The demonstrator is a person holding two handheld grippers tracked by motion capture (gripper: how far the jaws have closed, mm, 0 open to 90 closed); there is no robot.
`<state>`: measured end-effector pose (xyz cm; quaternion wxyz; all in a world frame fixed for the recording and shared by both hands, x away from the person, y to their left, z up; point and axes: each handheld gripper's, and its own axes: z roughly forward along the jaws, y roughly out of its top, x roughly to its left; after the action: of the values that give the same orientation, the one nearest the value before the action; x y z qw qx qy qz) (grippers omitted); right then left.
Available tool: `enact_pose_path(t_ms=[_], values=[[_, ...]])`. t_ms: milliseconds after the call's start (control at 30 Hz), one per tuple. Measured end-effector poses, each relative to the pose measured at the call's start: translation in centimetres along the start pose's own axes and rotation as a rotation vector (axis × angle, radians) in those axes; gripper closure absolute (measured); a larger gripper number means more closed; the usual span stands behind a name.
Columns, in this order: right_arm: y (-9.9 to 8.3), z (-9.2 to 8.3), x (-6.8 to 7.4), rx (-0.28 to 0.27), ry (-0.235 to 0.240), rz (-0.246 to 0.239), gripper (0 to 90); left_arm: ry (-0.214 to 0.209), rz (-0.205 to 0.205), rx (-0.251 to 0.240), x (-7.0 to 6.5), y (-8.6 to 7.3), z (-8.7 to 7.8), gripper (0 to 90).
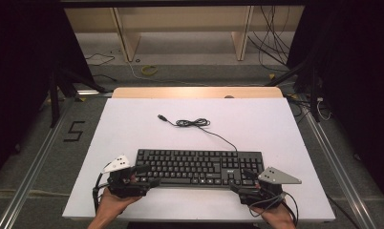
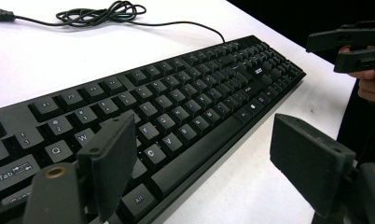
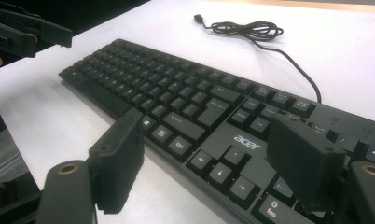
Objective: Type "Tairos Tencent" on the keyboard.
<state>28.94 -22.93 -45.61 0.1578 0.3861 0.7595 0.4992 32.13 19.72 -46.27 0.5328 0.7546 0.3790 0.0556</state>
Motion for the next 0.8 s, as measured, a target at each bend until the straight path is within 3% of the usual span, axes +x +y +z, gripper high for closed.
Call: enact_pose_path(t_ms=[800], values=[[0.61,0.76,0.18,0.005,0.005,0.003,28.6,0.010,-0.003,-0.004,0.13,0.03,0.04,23.1]])
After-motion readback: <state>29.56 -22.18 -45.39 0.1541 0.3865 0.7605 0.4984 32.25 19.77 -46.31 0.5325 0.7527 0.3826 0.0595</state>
